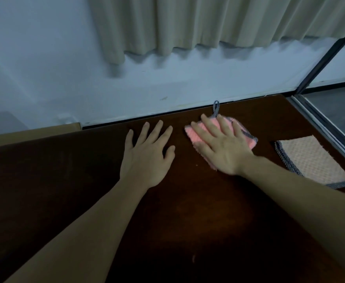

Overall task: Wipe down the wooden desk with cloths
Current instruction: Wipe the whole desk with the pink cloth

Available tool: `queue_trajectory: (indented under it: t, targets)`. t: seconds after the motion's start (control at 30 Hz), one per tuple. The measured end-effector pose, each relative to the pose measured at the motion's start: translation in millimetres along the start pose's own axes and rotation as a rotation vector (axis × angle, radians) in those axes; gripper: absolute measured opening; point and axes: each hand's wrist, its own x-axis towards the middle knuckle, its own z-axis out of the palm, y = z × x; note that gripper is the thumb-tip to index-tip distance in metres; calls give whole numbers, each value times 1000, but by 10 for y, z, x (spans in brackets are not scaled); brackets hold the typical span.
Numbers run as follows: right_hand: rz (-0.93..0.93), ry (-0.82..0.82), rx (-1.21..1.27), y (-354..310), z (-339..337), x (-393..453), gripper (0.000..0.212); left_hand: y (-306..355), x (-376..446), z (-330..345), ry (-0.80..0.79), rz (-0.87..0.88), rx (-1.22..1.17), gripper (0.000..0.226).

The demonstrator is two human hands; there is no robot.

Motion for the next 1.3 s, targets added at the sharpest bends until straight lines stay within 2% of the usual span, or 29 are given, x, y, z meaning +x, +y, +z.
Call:
queue_trajectory:
  t: [0.2, 0.3, 0.43, 0.57, 0.7, 0.87, 1.0, 1.2, 1.3]
  targets:
    - [131, 5, 70, -41, -129, 536, 58, -9, 31, 34, 10, 8, 7, 58]
    - [114, -4, 82, -129, -94, 299, 59, -4, 15, 33, 33, 13, -23, 59]
    - [-7, -17, 27, -341, 3, -331, 70, -24, -7, -7, 106, 5, -117, 62]
    - [-82, -60, 11, -424, 59, -644, 65, -106, -80, -101, 121, -32, -201, 59]
    - [-65, -40, 8, -365, -13, -295, 65, -356, -245, -204, 104, -75, -161, 58]
    - [67, 0, 56, -351, -118, 419, 57, -780, -466, -245, 98, -91, -70, 60]
    - [102, -32, 71, -432, -145, 447, 58, -956, -613, -219, 23, -150, -43, 60]
    - [-119, -71, 33, -870, 42, -562, 70, -948, -628, -155, 41, -185, -40, 60]
    - [-149, -89, 36, -861, 42, -611, 69, -939, -635, -162, 44, -192, -31, 60]
